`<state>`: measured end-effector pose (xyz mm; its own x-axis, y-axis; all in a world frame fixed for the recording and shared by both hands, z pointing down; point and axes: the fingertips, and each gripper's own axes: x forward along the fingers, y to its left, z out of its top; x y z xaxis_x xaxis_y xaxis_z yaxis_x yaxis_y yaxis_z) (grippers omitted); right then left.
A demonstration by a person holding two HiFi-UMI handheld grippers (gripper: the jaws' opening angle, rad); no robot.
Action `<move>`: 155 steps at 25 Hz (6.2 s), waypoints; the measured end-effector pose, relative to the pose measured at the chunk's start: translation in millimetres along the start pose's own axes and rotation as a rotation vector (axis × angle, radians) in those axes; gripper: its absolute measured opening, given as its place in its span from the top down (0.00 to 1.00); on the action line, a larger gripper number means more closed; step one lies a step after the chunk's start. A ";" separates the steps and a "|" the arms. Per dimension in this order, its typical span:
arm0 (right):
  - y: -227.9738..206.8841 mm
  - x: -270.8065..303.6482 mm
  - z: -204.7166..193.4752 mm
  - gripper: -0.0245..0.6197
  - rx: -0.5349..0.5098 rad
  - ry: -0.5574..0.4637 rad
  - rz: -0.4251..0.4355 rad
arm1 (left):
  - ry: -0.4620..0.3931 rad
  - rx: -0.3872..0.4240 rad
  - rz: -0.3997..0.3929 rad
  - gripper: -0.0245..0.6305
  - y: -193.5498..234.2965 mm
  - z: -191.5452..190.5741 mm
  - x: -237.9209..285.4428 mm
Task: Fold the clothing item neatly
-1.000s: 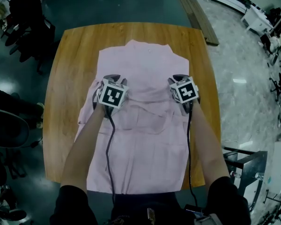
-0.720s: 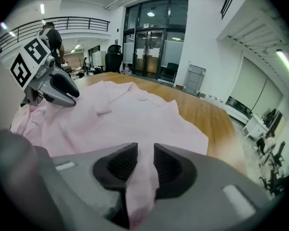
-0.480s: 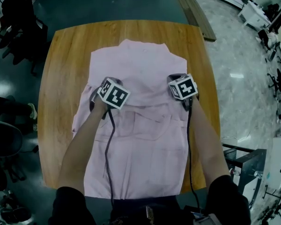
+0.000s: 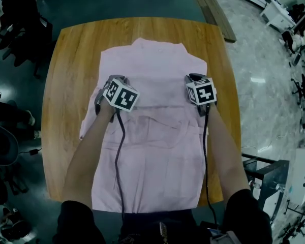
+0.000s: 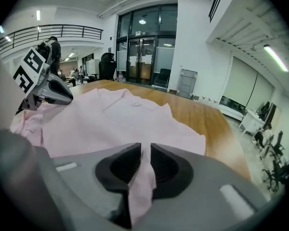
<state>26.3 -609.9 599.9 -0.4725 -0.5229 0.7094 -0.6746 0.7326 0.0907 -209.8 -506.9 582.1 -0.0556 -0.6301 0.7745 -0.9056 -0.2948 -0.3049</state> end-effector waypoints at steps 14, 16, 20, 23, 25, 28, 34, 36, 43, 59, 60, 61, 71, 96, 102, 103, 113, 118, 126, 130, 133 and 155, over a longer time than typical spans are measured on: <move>49.1 -118.4 -25.9 0.84 -0.018 -0.059 -0.050 | -0.167 -0.202 -0.049 0.94 13.4 -39.6 -88.5; 66.6 -137.4 -25.7 0.85 -0.014 -0.092 -0.044 | -0.202 -0.203 -0.066 0.95 2.9 -38.3 -106.4; 104.2 -175.0 -19.5 0.96 -0.011 -0.183 -0.005 | -0.262 -0.211 -0.080 0.95 -15.7 -40.8 -144.1; 126.0 -207.2 -22.9 0.96 0.024 -0.259 0.054 | -0.276 -0.222 -0.095 0.95 -38.8 -48.9 -171.4; 135.3 -229.7 -33.2 0.96 0.048 -0.292 0.083 | -0.286 -0.213 -0.088 0.95 -56.6 -53.7 -193.4; 153.9 -261.1 -52.5 0.96 0.046 -0.315 0.118 | -0.301 -0.252 -0.072 0.95 -82.6 -68.4 -231.1; 198.7 -323.7 -94.7 0.96 0.069 -0.389 0.208 | -0.298 -0.305 0.004 0.95 -137.8 -118.9 -296.7; 204.4 -340.6 -105.0 0.96 0.087 -0.403 0.227 | -0.299 -0.333 0.012 0.95 -157.8 -135.0 -316.7; 252.4 -385.0 -143.9 0.96 0.229 -0.409 0.357 | -0.304 -0.398 0.020 0.95 -204.7 -191.6 -376.3; 441.4 -401.7 -233.4 0.96 0.236 -0.220 0.333 | -0.224 -0.424 -0.017 0.95 -212.1 -377.1 -414.4; 452.1 -401.5 -238.6 0.96 0.228 -0.204 0.318 | -0.216 -0.425 -0.014 0.95 -210.1 -390.8 -413.7; 462.2 -401.9 -243.6 0.96 0.223 -0.192 0.307 | -0.207 -0.427 -0.010 0.95 -207.5 -404.7 -413.0; 529.4 -409.6 -267.4 0.96 0.224 -0.113 0.261 | -0.075 -0.543 -0.033 0.72 -169.0 -524.7 -397.1; 449.6 -399.4 -379.2 0.96 0.278 0.043 0.101 | -0.063 -0.415 -0.143 0.94 -193.2 -512.4 -371.3; 385.6 -381.1 -417.8 0.91 0.314 0.061 0.068 | 0.009 -0.380 -0.029 0.94 -206.2 -495.9 -372.5; 376.0 -377.5 -423.9 0.87 0.313 0.067 0.067 | 0.023 -0.384 -0.009 0.94 -205.8 -493.3 -373.5; 300.1 -336.7 -465.0 0.53 0.232 0.079 0.100 | 0.158 -0.398 0.134 0.94 -199.8 -494.8 -373.2; 297.2 -317.2 -461.6 0.50 0.167 0.043 0.158 | 0.190 -0.380 0.174 0.94 -201.0 -493.8 -367.5; 319.7 -306.3 -455.5 0.50 0.037 0.003 0.329 | 0.198 -0.395 0.186 0.94 -201.8 -499.2 -367.3; 338.5 -316.0 -458.5 0.59 0.007 0.030 0.366 | 0.187 -0.405 0.172 0.94 -199.9 -500.5 -369.6; 344.4 -327.9 -461.6 0.77 0.017 0.049 0.352 | 0.174 -0.395 0.157 0.94 -198.3 -499.6 -373.5; 351.0 -454.1 -349.4 0.95 0.213 -0.112 0.171 | -0.128 -0.409 -0.204 0.94 -179.0 -440.7 -432.8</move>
<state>202.3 36.9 553.9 -0.6411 -0.4533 0.6192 -0.6782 0.7123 -0.1807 -208.9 135.2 545.7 0.1695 -0.6797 0.7137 -0.9853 -0.1309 0.1094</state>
